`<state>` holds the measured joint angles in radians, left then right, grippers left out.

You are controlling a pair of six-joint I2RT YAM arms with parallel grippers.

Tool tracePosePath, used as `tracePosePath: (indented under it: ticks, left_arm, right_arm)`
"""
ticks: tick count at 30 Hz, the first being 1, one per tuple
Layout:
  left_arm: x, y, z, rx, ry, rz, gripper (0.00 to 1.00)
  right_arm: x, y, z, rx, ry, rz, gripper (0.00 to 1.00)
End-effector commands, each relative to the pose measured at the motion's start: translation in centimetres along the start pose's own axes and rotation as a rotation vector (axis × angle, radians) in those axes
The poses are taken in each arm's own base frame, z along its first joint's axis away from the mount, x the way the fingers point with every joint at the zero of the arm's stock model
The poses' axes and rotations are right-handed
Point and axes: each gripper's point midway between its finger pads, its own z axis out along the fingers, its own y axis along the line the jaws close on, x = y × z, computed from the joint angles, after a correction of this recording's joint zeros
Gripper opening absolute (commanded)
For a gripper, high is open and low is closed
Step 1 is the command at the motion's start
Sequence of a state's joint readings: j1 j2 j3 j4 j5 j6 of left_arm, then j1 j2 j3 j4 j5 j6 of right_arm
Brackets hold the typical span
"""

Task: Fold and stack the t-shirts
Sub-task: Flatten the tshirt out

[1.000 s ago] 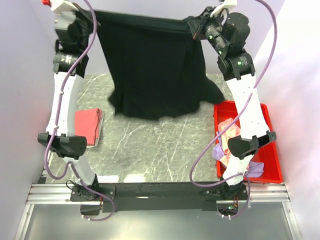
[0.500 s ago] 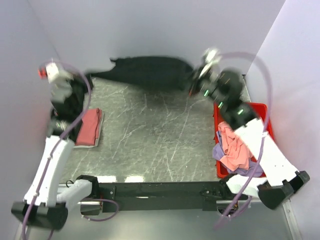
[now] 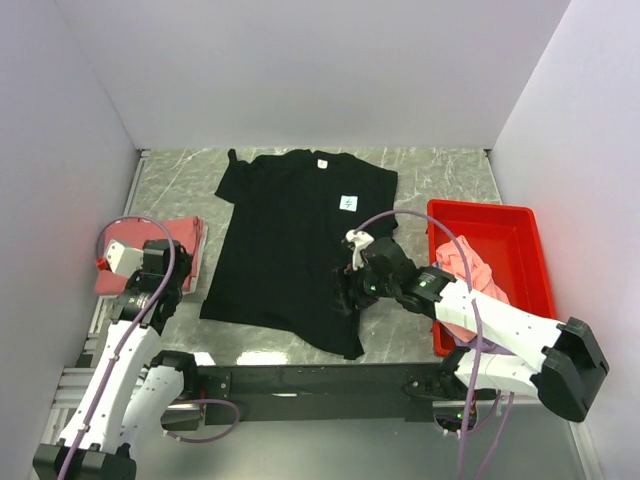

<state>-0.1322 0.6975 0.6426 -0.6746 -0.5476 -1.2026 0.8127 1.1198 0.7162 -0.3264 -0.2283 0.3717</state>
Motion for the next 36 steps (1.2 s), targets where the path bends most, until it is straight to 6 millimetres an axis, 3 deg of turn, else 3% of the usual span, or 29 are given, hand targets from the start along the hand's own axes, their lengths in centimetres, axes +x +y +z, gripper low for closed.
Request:
tracePosePath:
  ticks: [1, 4, 5, 7, 10, 14, 18, 24, 27, 29, 31, 36]
  left_arm:
    - [-1.9, -2.0, -1.4, 0.044, -0.029, -0.064, 0.69]
    - [-1.3, -4.2, -2.0, 0.127, 0.033, -0.06, 0.78]
    - [-1.2, -4.6, -2.1, 0.149, 0.044, -0.033, 0.89]
    - [-0.5, -6.3, -2.3, 0.214, 0.082, -0.008, 0.99]
    - [0.6, -8.3, -2.5, 0.286, 0.122, 0.035, 0.99]
    - [3.4, -10.4, -2.6, 0.323, 0.175, 0.123, 0.99]
    - [8.3, -12.0, -3.0, 0.374, 0.295, 0.234, 1.0]
    - [15.4, -10.4, -1.2, 0.308, 0.444, 0.379, 0.99]
    - [17.1, -8.9, -0.2, 0.237, 0.472, 0.435, 1.0]
    - [17.5, -7.9, 0.4, 0.188, 0.469, 0.455, 0.99]
    - [17.9, -6.6, 1.0, 0.142, 0.472, 0.482, 0.99]
    - [19.8, -4.3, 1.6, 0.115, 0.528, 0.501, 0.99]
  right_arm:
    - [-4.8, 0.9, -2.4, 0.032, -0.164, -0.015, 0.82]
    - [-8.2, 1.1, -4.3, 0.073, -0.276, -0.014, 0.85]
    - [-8.9, 1.1, -4.6, 0.085, -0.299, -0.013, 0.85]
    - [-10.6, 0.7, -5.5, 0.133, -0.356, 0.01, 0.86]
    - [-12.3, -0.8, -6.2, 0.234, -0.404, 0.06, 0.89]
    - [-13.8, -4.8, -6.2, 0.29, -0.404, 0.224, 0.91]
    - [-14.5, -8.3, -5.6, 0.296, -0.388, 0.32, 0.92]
    - [-16.0, -15.5, -4.3, 0.467, -0.338, 0.43, 0.92]
    - [-16.7, -19.1, -3.6, 0.557, -0.311, 0.477, 0.89]
    - [-16.4, -20.3, -2.4, 0.585, -0.255, 0.487, 0.87]
    - [-16.4, -20.0, -1.7, 0.561, -0.229, 0.477, 0.87]
    - [-13.2, -19.2, 0.5, 0.5, -0.163, 0.491, 0.87]
